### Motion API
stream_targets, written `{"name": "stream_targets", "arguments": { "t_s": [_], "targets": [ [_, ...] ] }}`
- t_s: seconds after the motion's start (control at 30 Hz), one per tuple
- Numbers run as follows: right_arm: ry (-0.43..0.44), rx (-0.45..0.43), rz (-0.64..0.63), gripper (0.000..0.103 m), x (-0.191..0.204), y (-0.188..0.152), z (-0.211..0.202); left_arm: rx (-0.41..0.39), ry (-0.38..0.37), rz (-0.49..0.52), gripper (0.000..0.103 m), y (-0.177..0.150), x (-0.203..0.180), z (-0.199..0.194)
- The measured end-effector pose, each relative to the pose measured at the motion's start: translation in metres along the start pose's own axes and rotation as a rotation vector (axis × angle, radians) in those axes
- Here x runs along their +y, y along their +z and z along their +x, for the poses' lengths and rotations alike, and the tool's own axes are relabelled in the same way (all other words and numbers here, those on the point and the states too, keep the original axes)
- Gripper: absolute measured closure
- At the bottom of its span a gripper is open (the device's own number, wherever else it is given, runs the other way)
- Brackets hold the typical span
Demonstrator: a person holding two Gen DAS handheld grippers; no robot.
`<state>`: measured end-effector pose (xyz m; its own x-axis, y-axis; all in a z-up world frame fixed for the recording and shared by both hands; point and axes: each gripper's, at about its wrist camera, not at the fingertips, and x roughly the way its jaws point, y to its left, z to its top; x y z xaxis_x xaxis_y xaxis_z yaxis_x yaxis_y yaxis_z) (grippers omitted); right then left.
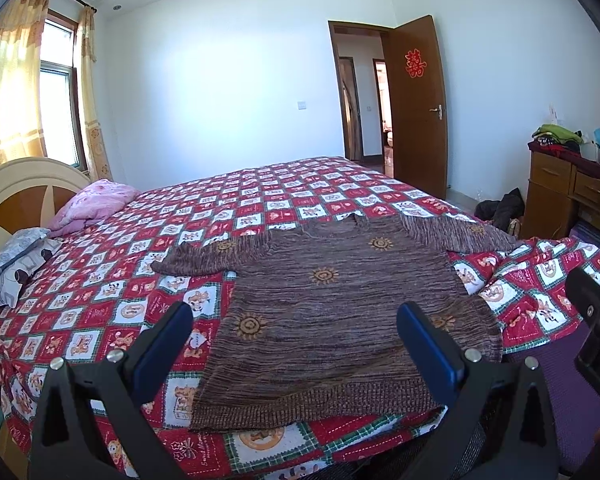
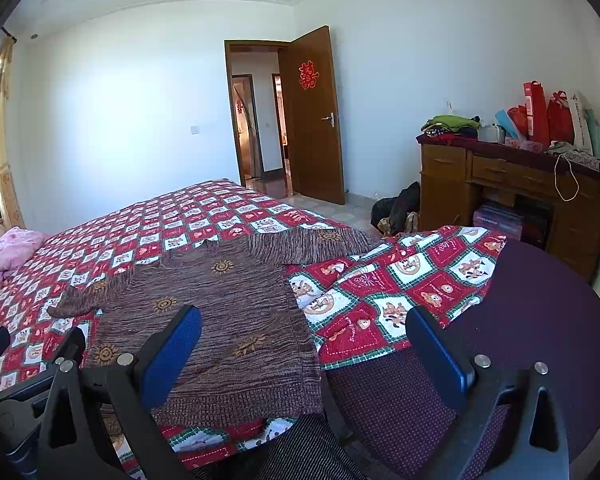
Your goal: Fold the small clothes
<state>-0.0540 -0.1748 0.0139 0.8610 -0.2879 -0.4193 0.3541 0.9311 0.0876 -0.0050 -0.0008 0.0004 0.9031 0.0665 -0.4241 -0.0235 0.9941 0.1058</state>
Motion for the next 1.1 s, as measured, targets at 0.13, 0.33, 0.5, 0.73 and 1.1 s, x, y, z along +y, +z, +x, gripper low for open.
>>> {"name": "stream_targets", "arguments": {
  "t_s": [0.13, 0.33, 0.5, 0.73, 1.1],
  "targets": [
    [0.001, -0.003, -0.001, 0.001, -0.0007, -0.0003, 0.0004, -0.008, 0.002, 0.001, 0.000, 0.0004, 0.0000, -0.0020],
    [0.003, 0.000, 0.000, 0.001, -0.0010, -0.0009, 0.0003, -0.018, -0.004, -0.008, 0.000, 0.0020, 0.0014, -0.0036],
    [0.003, 0.001, 0.000, 0.001, -0.0005, 0.0002, 0.0003, -0.022, -0.012, -0.010, 0.000, 0.0014, 0.0004, -0.0046],
    [0.005, 0.003, 0.000, 0.001, -0.0003, -0.0001, 0.0000, -0.028, -0.022, -0.013, 0.000, 0.0016, 0.0006, -0.0061],
    [0.004, 0.002, 0.000, 0.001, -0.0006, -0.0005, 0.0003, -0.028, -0.023, -0.016, 0.000, 0.0007, 0.0000, -0.0068]
  ]
}}
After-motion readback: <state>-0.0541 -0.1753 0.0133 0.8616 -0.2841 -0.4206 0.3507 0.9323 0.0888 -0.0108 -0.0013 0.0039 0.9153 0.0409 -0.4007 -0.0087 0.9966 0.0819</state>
